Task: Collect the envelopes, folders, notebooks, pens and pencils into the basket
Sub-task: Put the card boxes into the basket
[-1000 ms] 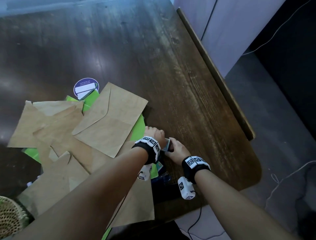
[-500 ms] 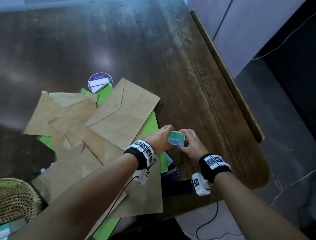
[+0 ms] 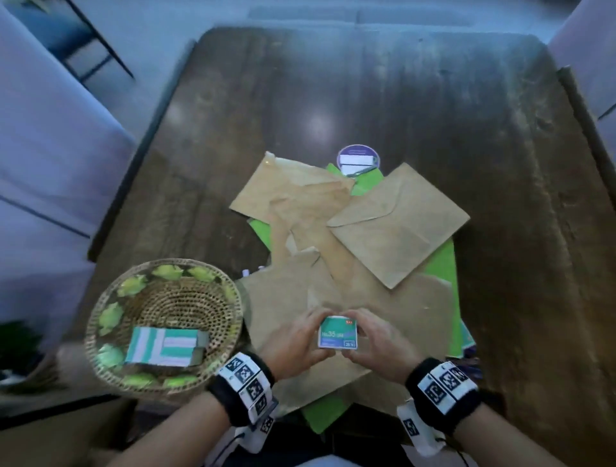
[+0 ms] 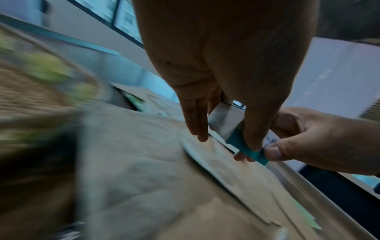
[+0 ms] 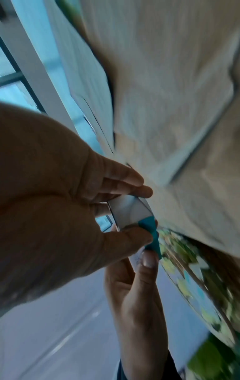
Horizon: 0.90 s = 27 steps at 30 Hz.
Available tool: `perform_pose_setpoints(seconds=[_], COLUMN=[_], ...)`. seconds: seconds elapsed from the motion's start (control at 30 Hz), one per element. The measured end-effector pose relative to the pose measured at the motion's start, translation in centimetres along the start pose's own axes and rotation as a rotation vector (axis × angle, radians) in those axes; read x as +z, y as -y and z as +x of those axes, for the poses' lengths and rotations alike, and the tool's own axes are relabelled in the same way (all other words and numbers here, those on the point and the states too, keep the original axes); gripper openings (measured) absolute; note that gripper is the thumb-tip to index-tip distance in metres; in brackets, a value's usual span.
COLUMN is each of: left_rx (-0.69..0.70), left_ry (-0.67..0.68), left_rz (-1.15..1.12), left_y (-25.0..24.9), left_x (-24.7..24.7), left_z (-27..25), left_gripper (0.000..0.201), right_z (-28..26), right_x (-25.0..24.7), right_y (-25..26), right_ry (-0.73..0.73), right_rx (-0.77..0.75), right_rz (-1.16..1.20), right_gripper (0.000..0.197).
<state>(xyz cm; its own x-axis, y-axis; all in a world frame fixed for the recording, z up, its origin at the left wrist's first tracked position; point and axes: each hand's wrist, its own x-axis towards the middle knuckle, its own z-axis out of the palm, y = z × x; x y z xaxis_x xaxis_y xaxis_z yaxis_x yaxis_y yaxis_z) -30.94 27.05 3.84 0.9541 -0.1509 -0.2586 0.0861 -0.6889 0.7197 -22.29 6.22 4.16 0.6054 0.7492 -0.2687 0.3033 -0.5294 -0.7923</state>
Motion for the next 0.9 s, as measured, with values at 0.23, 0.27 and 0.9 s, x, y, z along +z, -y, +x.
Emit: perform_pose_setpoints(seconds=[0.23, 0.27, 0.9], left_rx=[-0.147, -0.167, -0.668], left_ry=[-0.274, -0.318, -0.470], left_rz=[-0.051, -0.027, 0.213], left_y=[8.4, 9.7, 21.8], left_x=[-5.7, -6.4, -10.7], left_z=[-12.4, -13.9, -21.2], left_gripper=[0.062, 0.062, 0.079], right_z=[7.5, 8.8, 23.5], right_x=[10.6, 11.9, 24.9], right_y=[9.4, 10.7, 22.1], right_ry=[0.202, 0.225, 0.476], right_rx=[-0.129, -0.173, -0.254], right_rz=[0.030, 0.008, -0.463], right_gripper=[0.054, 0.054, 0.062])
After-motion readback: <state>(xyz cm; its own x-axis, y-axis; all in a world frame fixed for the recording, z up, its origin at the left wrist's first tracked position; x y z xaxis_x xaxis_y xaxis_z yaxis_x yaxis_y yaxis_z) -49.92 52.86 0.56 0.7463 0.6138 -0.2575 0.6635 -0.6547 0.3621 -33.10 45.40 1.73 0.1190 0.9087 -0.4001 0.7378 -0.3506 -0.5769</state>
